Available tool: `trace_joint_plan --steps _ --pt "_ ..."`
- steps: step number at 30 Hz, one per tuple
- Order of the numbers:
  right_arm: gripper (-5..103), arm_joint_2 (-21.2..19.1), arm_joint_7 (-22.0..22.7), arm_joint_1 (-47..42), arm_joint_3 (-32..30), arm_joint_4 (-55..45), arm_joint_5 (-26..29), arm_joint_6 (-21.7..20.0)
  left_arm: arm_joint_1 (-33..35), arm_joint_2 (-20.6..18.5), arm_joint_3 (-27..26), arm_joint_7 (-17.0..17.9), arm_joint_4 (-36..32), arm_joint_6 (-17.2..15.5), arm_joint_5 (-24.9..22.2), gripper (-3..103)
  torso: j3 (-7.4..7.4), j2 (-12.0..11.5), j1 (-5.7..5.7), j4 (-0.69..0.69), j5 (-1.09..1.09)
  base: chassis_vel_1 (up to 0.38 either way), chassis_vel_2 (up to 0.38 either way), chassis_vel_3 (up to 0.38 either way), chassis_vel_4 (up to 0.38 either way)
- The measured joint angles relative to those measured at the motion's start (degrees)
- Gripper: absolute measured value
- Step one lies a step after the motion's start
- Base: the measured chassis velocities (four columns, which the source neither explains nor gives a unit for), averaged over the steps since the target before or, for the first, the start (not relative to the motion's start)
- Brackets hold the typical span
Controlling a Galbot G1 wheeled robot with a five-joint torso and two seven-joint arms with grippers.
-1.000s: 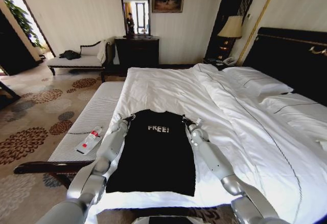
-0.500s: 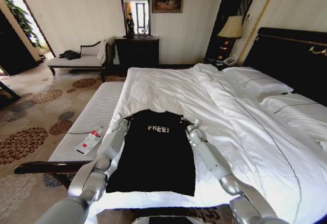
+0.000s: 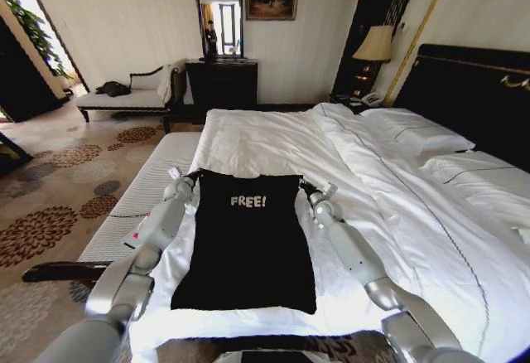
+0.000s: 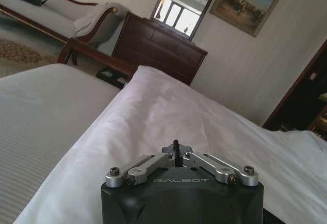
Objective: Fold the clothes on the bed.
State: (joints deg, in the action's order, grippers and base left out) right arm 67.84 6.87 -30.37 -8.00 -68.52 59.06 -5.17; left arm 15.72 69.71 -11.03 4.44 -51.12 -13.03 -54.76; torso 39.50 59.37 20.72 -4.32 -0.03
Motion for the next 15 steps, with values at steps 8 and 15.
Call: trace_joint_plan --steps 8,15 --pt "0 -2.6 -0.7 3.1 0.2 -4.7 2.6 1.7 0.7 -4.0 0.5 1.3 -10.0 0.5 -6.0 1 -0.01 0.0 0.01 -0.02 0.01 0.0 0.0 0.0 0.0" --pt "0 -10.2 0.9 -5.0 -2.9 -19.8 5.6 1.8 13.8 -10.6 -2.9 2.2 -28.7 1.2 -10.7 1 -0.01 0.0 0.0 0.02 -0.01 0.0 0.0 0.0 0.0"
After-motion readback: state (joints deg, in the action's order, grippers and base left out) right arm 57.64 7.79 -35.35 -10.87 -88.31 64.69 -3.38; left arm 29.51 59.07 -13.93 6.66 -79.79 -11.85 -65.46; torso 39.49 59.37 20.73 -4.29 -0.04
